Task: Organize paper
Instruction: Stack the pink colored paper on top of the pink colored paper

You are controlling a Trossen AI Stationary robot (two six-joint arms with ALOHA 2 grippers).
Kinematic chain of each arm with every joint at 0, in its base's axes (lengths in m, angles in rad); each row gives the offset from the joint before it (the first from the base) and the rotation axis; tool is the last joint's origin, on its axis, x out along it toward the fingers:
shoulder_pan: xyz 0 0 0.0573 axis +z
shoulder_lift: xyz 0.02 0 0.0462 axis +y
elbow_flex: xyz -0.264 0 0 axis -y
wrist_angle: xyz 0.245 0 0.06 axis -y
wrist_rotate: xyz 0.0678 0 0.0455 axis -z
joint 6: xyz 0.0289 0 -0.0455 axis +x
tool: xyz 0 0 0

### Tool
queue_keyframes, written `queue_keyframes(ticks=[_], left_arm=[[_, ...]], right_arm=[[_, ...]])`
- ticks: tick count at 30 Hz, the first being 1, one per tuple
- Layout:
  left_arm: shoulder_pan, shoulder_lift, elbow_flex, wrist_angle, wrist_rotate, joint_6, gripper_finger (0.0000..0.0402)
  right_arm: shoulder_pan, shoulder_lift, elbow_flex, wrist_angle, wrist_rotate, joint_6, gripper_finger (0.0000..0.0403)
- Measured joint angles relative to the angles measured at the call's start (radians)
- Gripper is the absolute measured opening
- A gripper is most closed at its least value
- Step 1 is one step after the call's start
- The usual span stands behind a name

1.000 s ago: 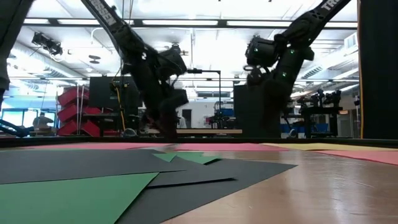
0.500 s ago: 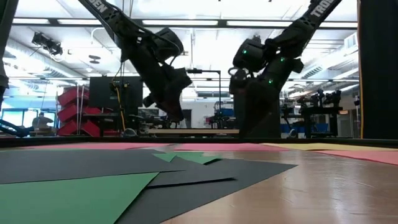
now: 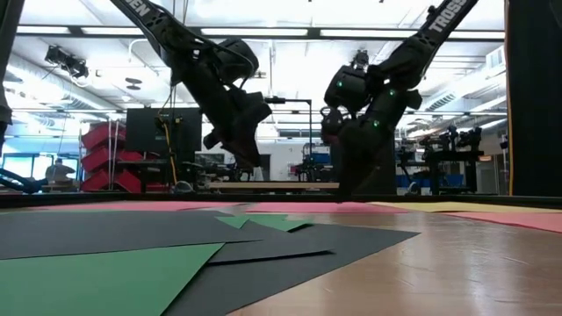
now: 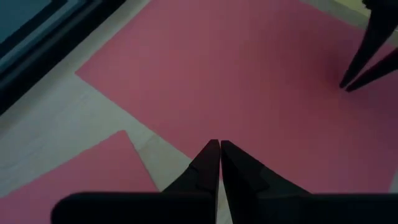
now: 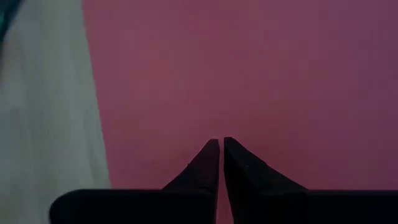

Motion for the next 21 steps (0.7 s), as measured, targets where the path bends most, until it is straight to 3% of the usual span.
queue_keyframes(ticks=[7, 21], left_arm=[[0.000, 0.000, 0.000, -0.002, 0.001, -0.001, 0.0000], [0.000, -0.001, 0.001, -0.035, 0.002, -0.002, 0.0000]], right_arm=[[-0.014, 0.061, 0.006, 0.025, -0.033, 0.007, 0.0000], [-0.057, 0.065, 0.005, -0.013, -0.036, 0.029, 0.0000]])
